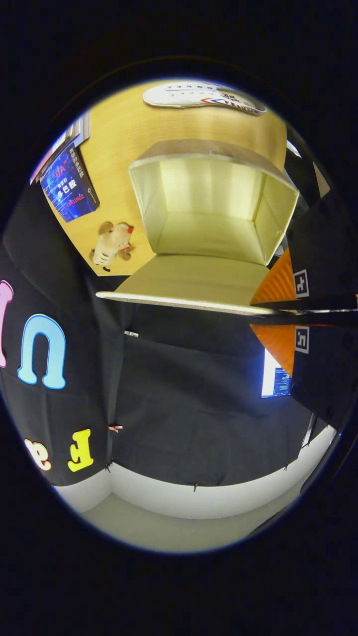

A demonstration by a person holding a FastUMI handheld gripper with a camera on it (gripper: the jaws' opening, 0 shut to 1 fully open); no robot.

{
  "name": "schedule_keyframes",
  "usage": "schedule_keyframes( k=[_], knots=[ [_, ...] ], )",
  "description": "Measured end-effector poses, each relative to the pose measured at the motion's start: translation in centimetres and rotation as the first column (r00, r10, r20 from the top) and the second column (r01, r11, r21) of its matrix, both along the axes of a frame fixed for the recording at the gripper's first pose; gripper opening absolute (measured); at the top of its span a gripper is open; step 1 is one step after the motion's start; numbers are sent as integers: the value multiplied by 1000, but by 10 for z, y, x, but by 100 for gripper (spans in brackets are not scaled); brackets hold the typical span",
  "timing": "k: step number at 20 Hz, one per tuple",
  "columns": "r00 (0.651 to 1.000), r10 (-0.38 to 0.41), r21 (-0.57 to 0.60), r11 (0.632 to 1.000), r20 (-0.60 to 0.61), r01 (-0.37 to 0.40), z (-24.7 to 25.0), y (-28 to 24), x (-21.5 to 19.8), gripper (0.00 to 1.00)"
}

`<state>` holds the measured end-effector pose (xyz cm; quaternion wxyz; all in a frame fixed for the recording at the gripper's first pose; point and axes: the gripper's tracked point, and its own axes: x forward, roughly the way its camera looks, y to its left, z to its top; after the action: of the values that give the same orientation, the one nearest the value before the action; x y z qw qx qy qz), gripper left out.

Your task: Open the storage box then place both shoes into the box .Put the left shoe in first, then the right shoe, with the right side of both shoes facing outward in a uniform manner.

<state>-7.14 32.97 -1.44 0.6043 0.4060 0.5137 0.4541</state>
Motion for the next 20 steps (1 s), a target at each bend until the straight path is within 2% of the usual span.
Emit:
schedule_keyframes(
  k=[10,12,16,20],
  knots=[
    [999,11,-22,1000,36,-10,24,125,-14,8],
    [999,2,-42,999,49,0,16,155,-19,8],
    [995,48,-107,993,88,-38,-14,214,-37,8],
    [993,94,-194,978,73,-78,-57,257,-48,9]
  ],
)
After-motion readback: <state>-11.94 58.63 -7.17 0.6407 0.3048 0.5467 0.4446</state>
